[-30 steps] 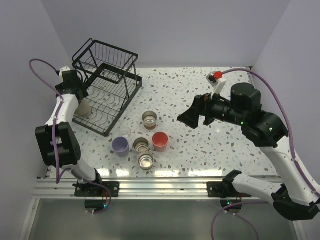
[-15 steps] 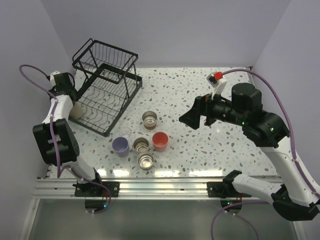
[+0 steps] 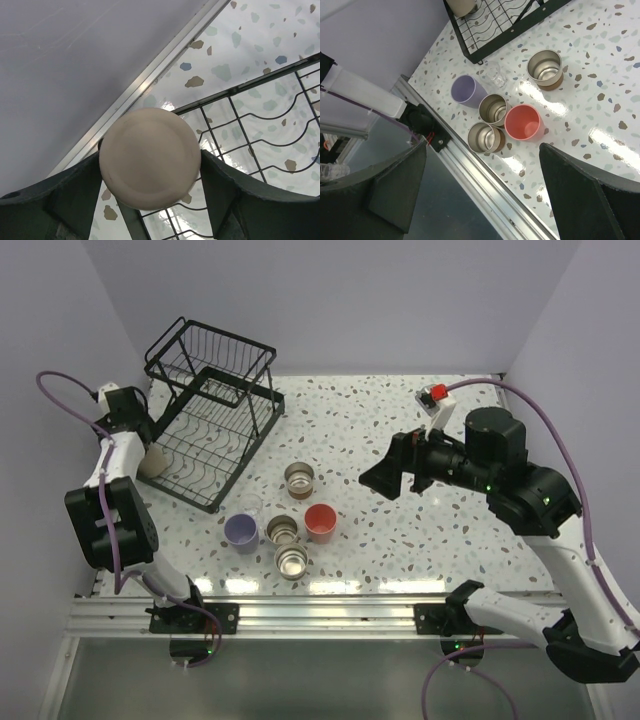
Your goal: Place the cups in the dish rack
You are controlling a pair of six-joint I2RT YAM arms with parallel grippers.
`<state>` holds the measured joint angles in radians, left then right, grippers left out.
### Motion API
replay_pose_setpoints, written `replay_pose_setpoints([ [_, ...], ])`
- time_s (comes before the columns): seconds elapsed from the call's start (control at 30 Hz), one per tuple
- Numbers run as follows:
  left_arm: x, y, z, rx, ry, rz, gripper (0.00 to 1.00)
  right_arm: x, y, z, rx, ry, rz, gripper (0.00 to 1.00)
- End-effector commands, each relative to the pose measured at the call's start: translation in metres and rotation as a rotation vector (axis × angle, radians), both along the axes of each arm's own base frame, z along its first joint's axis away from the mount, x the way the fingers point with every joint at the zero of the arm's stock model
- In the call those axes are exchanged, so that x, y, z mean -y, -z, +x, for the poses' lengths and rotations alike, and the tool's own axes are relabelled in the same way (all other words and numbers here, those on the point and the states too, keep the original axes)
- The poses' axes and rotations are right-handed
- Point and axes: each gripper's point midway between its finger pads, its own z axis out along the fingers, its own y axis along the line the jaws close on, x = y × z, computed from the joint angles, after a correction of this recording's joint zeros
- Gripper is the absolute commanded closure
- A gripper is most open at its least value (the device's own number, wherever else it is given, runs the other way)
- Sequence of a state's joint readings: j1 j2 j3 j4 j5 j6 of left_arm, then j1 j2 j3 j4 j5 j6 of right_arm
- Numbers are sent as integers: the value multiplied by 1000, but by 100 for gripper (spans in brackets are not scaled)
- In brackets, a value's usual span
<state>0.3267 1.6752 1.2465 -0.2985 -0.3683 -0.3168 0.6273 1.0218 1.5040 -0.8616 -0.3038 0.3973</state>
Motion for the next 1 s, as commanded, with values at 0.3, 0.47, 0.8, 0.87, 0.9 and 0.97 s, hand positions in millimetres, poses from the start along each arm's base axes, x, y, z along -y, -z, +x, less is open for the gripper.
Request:
replay_pose_setpoints([
  [0.3, -3, -28, -21, 30, 12, 49, 0, 4, -29, -14, 28, 1, 103, 2],
  [0.47, -3, -80, -26, 127, -9, 78, 0, 5, -34, -21, 24, -2, 136, 2],
  [0.8, 18, -167, -49, 377, -29, 49, 0, 13, -36, -25, -6, 45, 151, 2],
  [0.87, 33, -184, -51, 418, 40, 16, 0, 16, -29, -23, -43, 74, 122, 2],
  [0.9, 39, -189, -52, 424, 65, 9, 0, 14, -25, -19, -60, 78, 111, 2],
  [0.97, 50, -204, -56, 437, 127, 13, 1, 13, -21, -19, -90, 87, 103, 2],
])
